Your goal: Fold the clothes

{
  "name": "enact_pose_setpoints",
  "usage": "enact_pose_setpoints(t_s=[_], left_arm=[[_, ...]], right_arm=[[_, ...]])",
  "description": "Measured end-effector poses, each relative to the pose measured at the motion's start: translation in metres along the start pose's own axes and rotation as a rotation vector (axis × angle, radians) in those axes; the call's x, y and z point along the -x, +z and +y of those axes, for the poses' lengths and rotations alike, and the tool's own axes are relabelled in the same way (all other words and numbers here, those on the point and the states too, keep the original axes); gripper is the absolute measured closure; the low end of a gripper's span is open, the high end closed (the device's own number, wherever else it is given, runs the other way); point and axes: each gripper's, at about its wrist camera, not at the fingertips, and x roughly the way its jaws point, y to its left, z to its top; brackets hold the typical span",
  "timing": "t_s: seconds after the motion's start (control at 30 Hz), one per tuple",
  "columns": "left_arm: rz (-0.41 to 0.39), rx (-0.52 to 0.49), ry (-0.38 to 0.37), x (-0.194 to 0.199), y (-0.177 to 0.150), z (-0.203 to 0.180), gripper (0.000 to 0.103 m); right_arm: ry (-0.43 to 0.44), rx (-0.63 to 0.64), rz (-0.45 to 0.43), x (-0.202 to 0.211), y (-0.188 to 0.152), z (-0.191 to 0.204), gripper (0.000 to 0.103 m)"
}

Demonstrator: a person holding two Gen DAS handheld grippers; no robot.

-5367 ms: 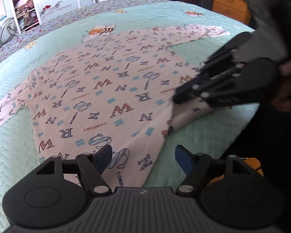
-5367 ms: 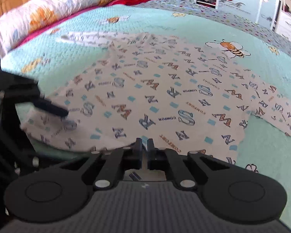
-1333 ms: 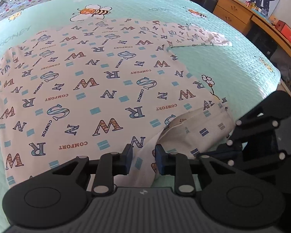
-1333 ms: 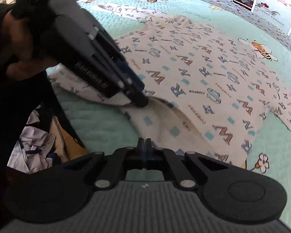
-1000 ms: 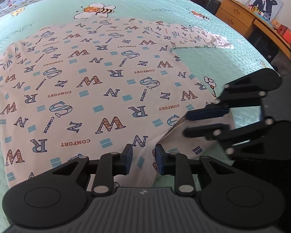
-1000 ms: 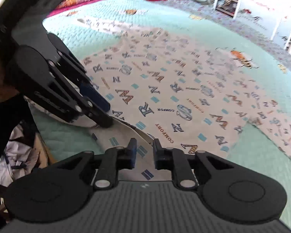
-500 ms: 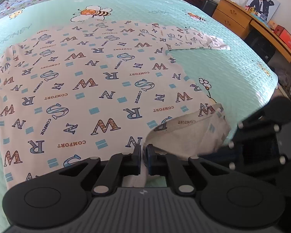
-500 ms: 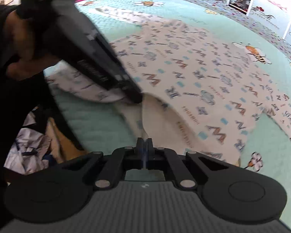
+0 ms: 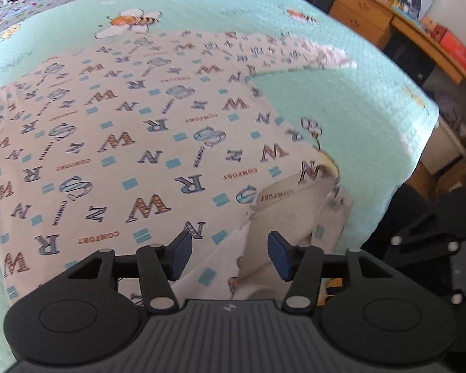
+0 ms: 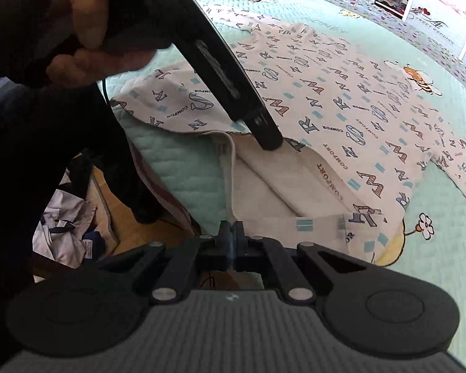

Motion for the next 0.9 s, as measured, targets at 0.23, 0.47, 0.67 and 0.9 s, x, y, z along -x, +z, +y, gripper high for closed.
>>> enact_pose_setpoints(t_s=[0.23,0.47,0.67,0.9], left_arm=[[-0.027,0.024,0.036,-0.001,0.003,0.009,0.1],[-0.095,0.031,0.059,0.029,0.025,0.019,0.1],[-0.215,0.06,0.087,0.067,0.053,0.035,0.1],[-0.225,0.122,0.156,0.06,0.082,0.063,0.097]], right_arm=[[-0.028,-0.028,-0.03,0.006,-0.005,0.0,0.103],[-0.112,0.021,-0.192,0.008,0.023,-0.003,0.044],[-0.113,-0.188,-0.178,-0.03,0.042,-0.029,0.057],[-0.434,-0.34,-0.221,-0.029,0.054,-0.069,0.053]])
